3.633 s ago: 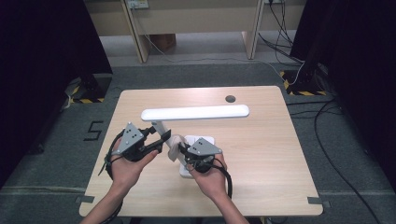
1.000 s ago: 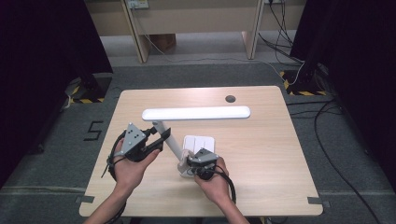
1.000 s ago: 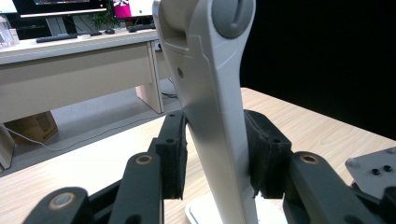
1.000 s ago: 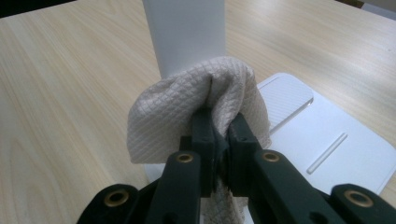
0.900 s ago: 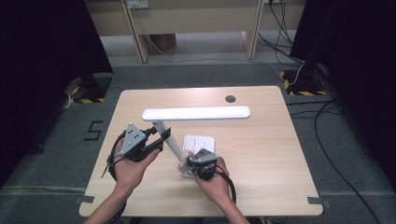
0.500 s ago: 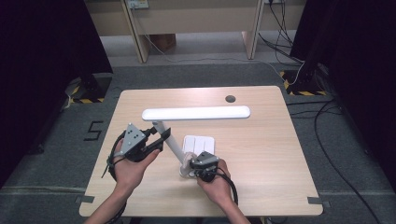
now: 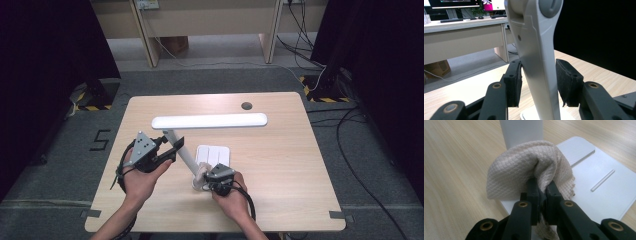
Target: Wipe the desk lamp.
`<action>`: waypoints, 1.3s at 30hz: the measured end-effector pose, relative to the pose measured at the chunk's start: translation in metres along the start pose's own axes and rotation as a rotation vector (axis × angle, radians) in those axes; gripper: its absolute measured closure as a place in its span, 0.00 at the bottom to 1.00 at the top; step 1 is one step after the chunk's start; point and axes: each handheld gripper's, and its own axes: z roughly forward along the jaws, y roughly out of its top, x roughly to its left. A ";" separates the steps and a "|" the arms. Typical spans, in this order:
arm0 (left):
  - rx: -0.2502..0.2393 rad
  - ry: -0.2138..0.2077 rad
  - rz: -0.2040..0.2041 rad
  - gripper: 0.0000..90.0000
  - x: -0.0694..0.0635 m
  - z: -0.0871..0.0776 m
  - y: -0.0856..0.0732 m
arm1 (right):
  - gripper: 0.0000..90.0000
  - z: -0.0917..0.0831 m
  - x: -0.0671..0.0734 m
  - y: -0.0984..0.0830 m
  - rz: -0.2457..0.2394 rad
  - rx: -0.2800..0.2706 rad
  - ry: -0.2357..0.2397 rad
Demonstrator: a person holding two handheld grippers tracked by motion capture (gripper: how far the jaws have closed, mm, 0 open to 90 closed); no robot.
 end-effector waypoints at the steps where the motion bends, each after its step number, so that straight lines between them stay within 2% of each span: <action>1: 0.000 0.001 -0.004 0.63 0.000 0.001 0.000 | 0.94 0.000 0.000 0.000 -0.003 0.000 -0.001; 7: 0.026 0.002 0.005 0.65 -0.002 0.007 -0.006 | 0.94 -0.002 -0.001 -0.001 -0.024 0.013 -0.011; 9: 0.028 0.004 0.005 0.66 -0.003 0.008 -0.007 | 0.94 -0.004 -0.002 -0.003 -0.017 0.018 -0.014; 14: 0.024 0.007 0.001 0.67 -0.002 0.007 -0.008 | 0.94 -0.011 -0.009 -0.011 0.016 0.007 -0.015; 21: 0.022 0.009 0.000 0.68 -0.002 0.008 -0.008 | 0.94 -0.021 -0.017 -0.020 0.040 0.002 -0.040; 28: 0.006 0.016 -0.009 0.68 -0.003 0.008 -0.010 | 0.94 -0.029 -0.027 -0.030 0.102 -0.010 -0.052; 32: 0.005 0.019 -0.015 0.68 -0.004 0.008 -0.010 | 0.94 -0.035 -0.032 -0.033 0.110 0.001 -0.078; 34: 0.004 0.021 -0.015 0.68 -0.004 0.008 -0.010 | 0.94 -0.038 -0.036 -0.035 0.108 0.032 -0.114; 35: 0.002 0.022 -0.014 0.68 -0.004 0.008 -0.010 | 0.94 -0.040 -0.039 -0.038 0.123 0.035 -0.126; 39: -0.002 0.022 -0.018 0.68 -0.004 0.008 -0.011 | 0.94 -0.046 -0.045 -0.033 0.141 -0.001 -0.153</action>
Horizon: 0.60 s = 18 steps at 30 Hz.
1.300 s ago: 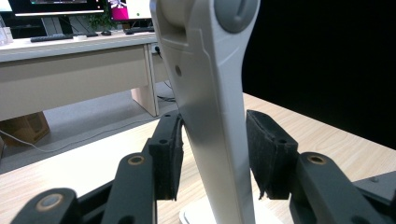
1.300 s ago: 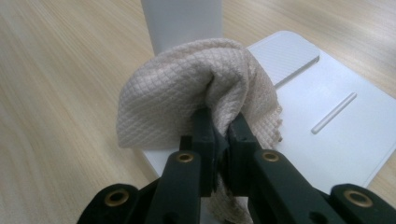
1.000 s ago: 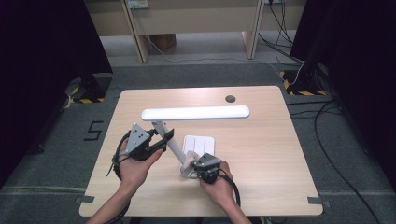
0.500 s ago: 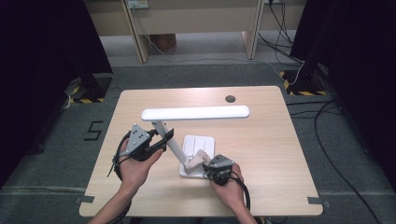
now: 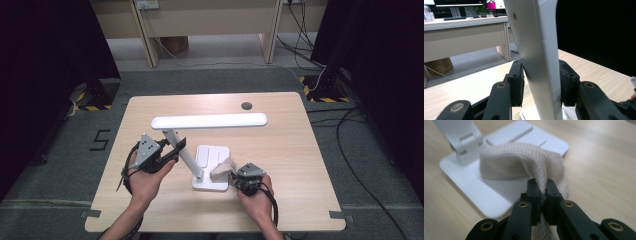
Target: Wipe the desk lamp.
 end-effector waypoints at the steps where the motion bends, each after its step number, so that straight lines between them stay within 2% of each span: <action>1: 0.000 0.001 -0.001 0.68 0.000 0.000 0.000 | 0.94 0.000 0.000 0.005 -0.003 -0.016 -0.001; 4: -0.003 0.000 -0.005 0.67 0.000 0.000 -0.001 | 0.94 0.003 0.004 0.022 -0.022 -0.045 0.003; 7: -0.006 -0.003 -0.006 0.67 0.000 0.000 -0.002 | 0.94 0.014 0.011 0.043 -0.043 -0.072 0.022; 11: -0.007 -0.008 -0.016 0.67 0.000 0.000 -0.004 | 0.94 0.037 0.022 0.068 -0.078 -0.072 0.049; 14: -0.001 -0.012 -0.027 0.66 0.000 0.001 -0.006 | 0.94 0.052 0.027 0.076 -0.081 -0.049 0.075; 18: -0.003 -0.015 -0.028 0.66 -0.001 0.002 -0.008 | 0.94 0.066 0.031 0.074 -0.080 -0.023 0.103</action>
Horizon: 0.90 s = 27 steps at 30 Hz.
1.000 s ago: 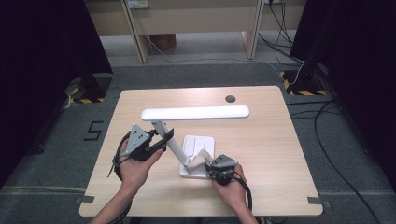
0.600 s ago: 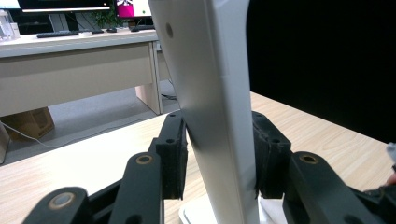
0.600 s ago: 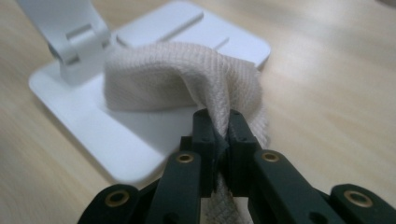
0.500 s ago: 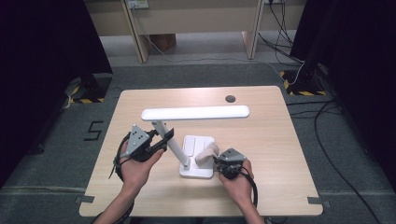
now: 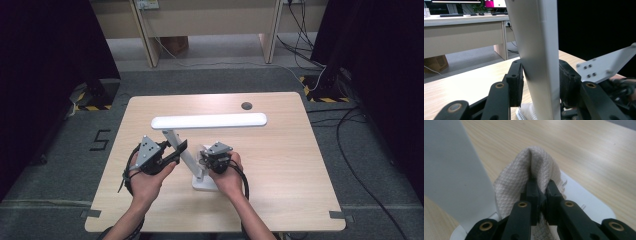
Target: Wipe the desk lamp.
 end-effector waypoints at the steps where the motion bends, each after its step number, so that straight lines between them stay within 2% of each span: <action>1: 0.001 -0.002 -0.001 0.66 0.000 0.000 0.000 | 0.94 0.002 0.000 -0.002 0.008 0.004 0.008; 5: -0.003 -0.003 0.001 0.67 0.001 0.000 0.001 | 0.94 0.007 -0.002 -0.007 0.025 0.011 0.036; 9: -0.005 -0.003 0.003 0.67 0.000 0.000 0.000 | 0.94 0.012 0.000 -0.014 0.017 0.027 0.048; 16: -0.007 0.003 -0.006 0.66 -0.001 0.000 0.000 | 0.94 0.006 -0.005 -0.019 0.014 0.050 0.005; 20: -0.007 0.004 -0.005 0.66 -0.002 0.002 0.000 | 0.94 0.002 -0.013 -0.025 0.041 0.055 -0.015; 21: -0.007 0.003 -0.005 0.66 -0.002 0.002 0.000 | 0.94 0.001 -0.014 -0.027 0.061 0.056 -0.017; 23: -0.007 0.000 -0.008 0.66 -0.001 0.002 0.000 | 0.94 -0.001 -0.017 -0.029 0.055 0.054 -0.020; 27: -0.007 -0.001 -0.004 0.66 -0.001 0.002 0.000 | 0.94 -0.005 -0.024 -0.032 0.085 0.043 -0.025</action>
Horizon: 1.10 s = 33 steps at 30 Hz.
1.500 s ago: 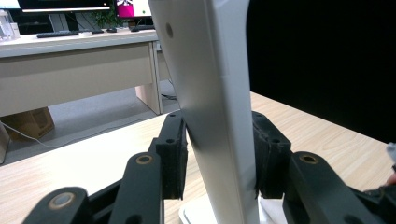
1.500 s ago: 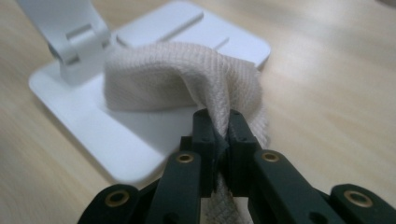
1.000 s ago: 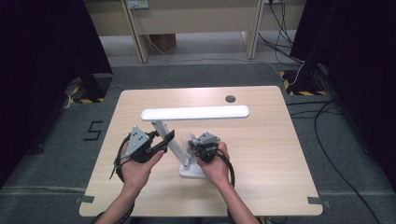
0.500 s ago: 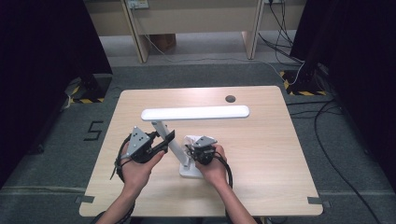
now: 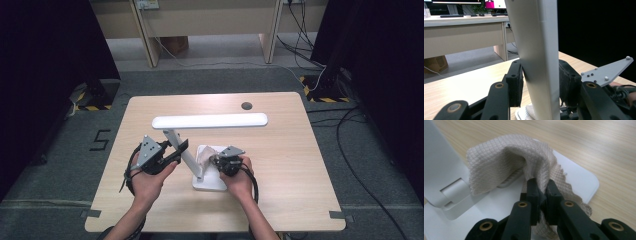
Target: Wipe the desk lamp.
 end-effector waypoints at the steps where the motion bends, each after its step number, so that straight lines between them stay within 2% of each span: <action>1: 0.000 -0.001 -0.002 0.66 0.000 0.000 0.000 | 0.94 -0.001 -0.002 -0.001 0.008 -0.004 -0.005; 2: -0.001 -0.003 -0.005 0.66 0.000 0.000 0.000 | 0.94 -0.002 -0.003 -0.002 0.019 -0.004 -0.006; 6: -0.001 -0.001 -0.001 0.66 -0.001 0.000 -0.001 | 0.94 -0.005 -0.007 -0.003 0.011 -0.008 -0.020; 16: -0.003 -0.001 0.002 0.67 -0.001 0.000 -0.001 | 0.94 -0.010 -0.021 -0.004 0.027 0.003 -0.079; 18: -0.004 0.000 0.002 0.67 -0.001 0.000 -0.001 | 0.94 -0.013 -0.022 -0.003 0.022 -0.006 -0.107; 23: -0.006 0.002 0.001 0.66 -0.001 -0.001 0.000 | 0.94 -0.021 -0.022 0.006 0.026 -0.057 -0.136; 29: -0.008 0.000 0.000 0.66 -0.001 -0.002 0.001 | 0.94 -0.012 -0.017 0.021 0.024 -0.080 -0.099; 33: -0.010 -0.001 0.001 0.67 0.000 -0.002 0.000 | 0.94 0.004 -0.009 0.030 0.022 -0.084 -0.043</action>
